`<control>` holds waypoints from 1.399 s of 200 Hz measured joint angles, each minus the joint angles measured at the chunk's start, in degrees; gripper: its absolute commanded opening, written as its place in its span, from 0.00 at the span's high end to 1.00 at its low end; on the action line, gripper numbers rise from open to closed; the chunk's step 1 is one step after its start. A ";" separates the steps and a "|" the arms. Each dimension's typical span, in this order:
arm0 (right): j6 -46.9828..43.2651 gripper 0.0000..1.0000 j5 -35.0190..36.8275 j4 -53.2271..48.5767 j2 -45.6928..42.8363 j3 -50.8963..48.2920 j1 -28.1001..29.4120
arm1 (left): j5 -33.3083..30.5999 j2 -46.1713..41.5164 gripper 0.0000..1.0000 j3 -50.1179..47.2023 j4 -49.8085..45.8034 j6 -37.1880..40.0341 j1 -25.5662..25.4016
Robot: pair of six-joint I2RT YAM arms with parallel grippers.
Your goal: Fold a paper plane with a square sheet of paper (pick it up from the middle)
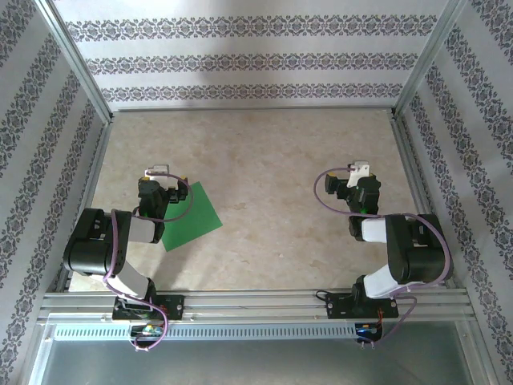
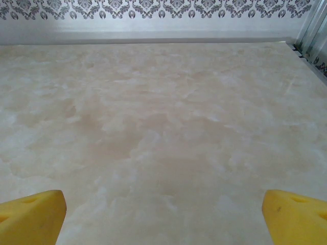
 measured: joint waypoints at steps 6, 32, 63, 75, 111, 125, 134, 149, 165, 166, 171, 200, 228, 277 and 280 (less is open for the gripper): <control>0.00 0.02 0.00 0.00 0.00 0.00 0.00 | 0.00 0.00 0.01 0.00 0.00 0.00 0.00; 0.00 0.02 0.00 0.00 0.02 0.00 0.00 | 0.00 0.00 0.01 0.00 0.00 0.00 0.00; 0.00 0.02 0.00 0.00 0.04 0.00 0.00 | 0.00 0.00 0.01 0.00 0.00 0.00 0.00; 0.00 0.02 0.00 0.00 0.04 0.00 0.00 | 0.00 0.00 0.01 0.00 0.00 0.00 0.00; 0.00 0.02 0.00 0.00 0.04 0.00 0.00 | 0.00 0.00 0.01 0.00 0.00 0.00 0.00; 0.00 0.02 0.00 0.00 0.04 0.00 0.00 | 0.00 0.00 0.01 0.00 0.00 0.00 0.00; 0.00 0.02 0.00 0.00 0.04 0.00 0.00 | 0.02 0.00 0.01 0.00 0.00 0.00 0.00; 0.00 0.02 0.00 0.00 0.04 0.00 0.00 | 0.02 0.00 0.01 0.00 0.00 0.00 0.00; 0.00 0.02 0.00 0.00 0.04 0.00 0.00 | 0.00 0.00 0.01 0.00 0.00 0.00 0.00; 0.00 0.02 0.00 0.00 0.04 0.00 0.00 | 0.00 0.00 0.01 0.00 0.00 0.00 0.00; 0.00 0.02 0.00 -0.02 0.04 0.00 0.00 | 0.02 0.00 0.01 0.00 0.00 0.00 0.00; -0.02 0.02 -0.81 0.04 0.04 0.00 0.00 | 0.00 0.00 0.01 0.00 0.00 0.00 0.00; -0.02 0.02 -1.88 0.48 -0.94 -0.17 0.02 | -0.63 -0.07 0.01 -0.11 0.07 -0.02 0.00; 1.03 0.02 3.34 -13.03 -14.88 2.58 2.21 | -4.13 -10.08 0.01 -0.09 -7.50 -0.76 0.07; 1.31 0.02 3.61 -14.27 -15.69 3.26 2.38 | -4.37 -11.08 0.01 0.24 -8.46 -0.98 0.07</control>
